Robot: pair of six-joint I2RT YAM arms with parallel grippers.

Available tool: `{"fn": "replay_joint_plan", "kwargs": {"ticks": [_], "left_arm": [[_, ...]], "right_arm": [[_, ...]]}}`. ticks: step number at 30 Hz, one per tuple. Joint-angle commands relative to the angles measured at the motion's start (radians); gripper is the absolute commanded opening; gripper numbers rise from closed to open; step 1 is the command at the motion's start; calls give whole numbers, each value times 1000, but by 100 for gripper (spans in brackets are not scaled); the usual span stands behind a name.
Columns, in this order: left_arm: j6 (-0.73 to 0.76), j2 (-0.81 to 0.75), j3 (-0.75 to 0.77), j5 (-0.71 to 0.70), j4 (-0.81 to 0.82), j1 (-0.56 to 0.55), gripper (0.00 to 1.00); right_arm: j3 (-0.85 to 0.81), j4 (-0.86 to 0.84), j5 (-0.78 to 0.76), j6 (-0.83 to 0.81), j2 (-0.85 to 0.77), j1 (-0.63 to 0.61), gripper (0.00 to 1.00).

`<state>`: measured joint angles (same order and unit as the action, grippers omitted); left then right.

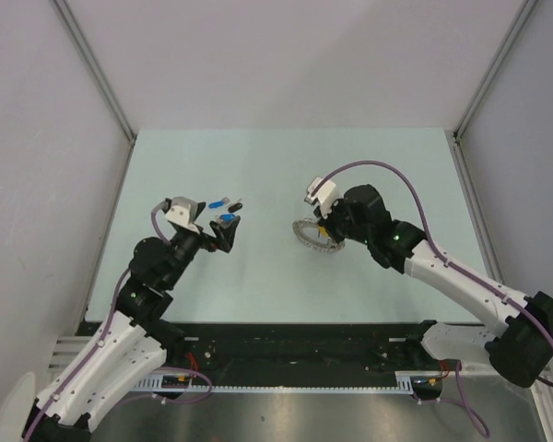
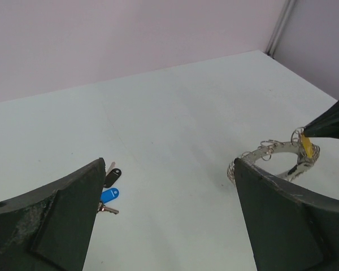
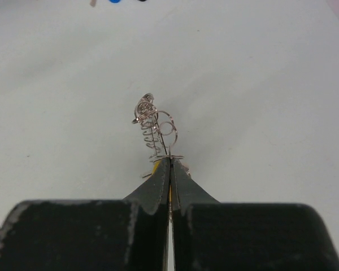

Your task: Put the keys on the keyring

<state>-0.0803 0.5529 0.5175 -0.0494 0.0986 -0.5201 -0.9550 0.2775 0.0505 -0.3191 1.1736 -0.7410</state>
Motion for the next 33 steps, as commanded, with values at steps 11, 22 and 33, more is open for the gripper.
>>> {"fn": "replay_joint_plan", "kwargs": {"ticks": [11, 22, 33], "left_arm": [[11, -54, 15, -75, -68, 31, 100], [17, -54, 18, -84, -71, 31, 100], [19, -59, 15, -87, -76, 32, 100]], "right_arm": [[-91, -187, -121, -106, 187, -12, 0], [-57, -118, -104, -25, 316, -228, 0], [62, -138, -14, 97, 296, -271, 8]]}}
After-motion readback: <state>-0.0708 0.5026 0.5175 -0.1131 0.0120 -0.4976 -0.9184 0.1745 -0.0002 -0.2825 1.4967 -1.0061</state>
